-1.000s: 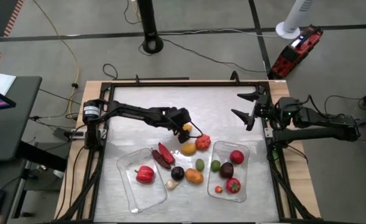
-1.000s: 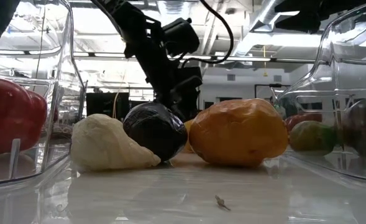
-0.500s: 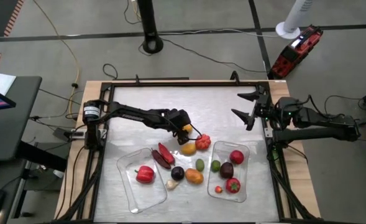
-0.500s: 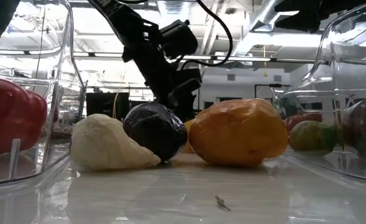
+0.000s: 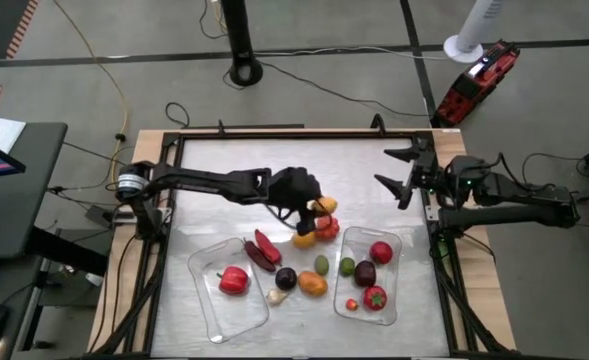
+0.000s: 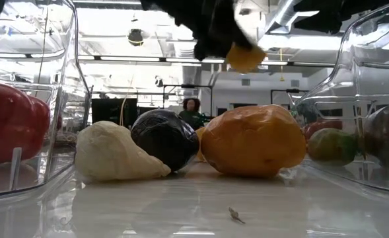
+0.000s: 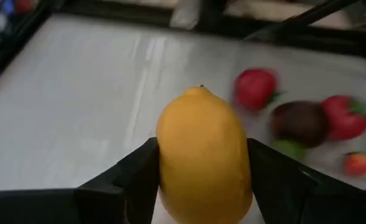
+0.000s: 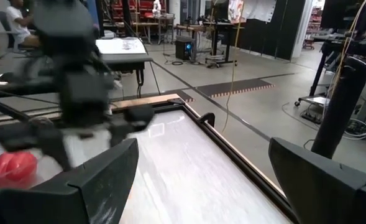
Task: Sort produce into baskets
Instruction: Put the top lemon into the right transparent bin, then put the lemon into the right transparent bin
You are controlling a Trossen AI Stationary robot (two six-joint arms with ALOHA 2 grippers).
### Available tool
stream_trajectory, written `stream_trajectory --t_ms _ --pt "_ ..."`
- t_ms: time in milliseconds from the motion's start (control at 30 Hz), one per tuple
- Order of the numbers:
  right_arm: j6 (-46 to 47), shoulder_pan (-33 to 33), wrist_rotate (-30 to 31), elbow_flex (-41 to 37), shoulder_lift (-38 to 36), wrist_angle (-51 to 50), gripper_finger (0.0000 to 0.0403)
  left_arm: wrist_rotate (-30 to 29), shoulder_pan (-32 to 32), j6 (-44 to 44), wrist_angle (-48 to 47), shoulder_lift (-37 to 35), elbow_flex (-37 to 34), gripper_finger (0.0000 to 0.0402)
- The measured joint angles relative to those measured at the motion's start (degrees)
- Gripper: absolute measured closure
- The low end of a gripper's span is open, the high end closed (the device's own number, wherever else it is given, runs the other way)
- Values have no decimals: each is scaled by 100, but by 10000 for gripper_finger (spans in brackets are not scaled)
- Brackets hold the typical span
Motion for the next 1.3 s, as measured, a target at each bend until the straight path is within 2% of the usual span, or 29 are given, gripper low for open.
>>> stream_trajectory --t_ms 233,367,467,600,767,933,1100,1200,1300 --pt "31 0 4 0 0 13 17 -36 -534 121 -51 0 471 194" --pt "33 0 4 0 5 147 17 -217 -671 122 476 81 490 193" --pt "35 -1 5 0 11 233 17 -169 -705 54 1137 369 498 193" --pt "35 0 6 0 9 226 17 214 -694 -191 2065 926 502 192" --pt "34 -1 6 0 8 93 17 610 -669 -348 2148 1577 857 192" --pt "7 -4 8 0 4 24 17 813 -787 -338 1655 2119 1216 172" --pt "7 -2 9 0 4 24 17 977 -805 -58 851 2292 1716 113" --pt "31 -2 9 0 4 4 17 634 -805 232 -359 2137 2138 82" --pt "64 -2 9 0 4 -84 17 -10 -929 608 -1286 1816 2290 75"
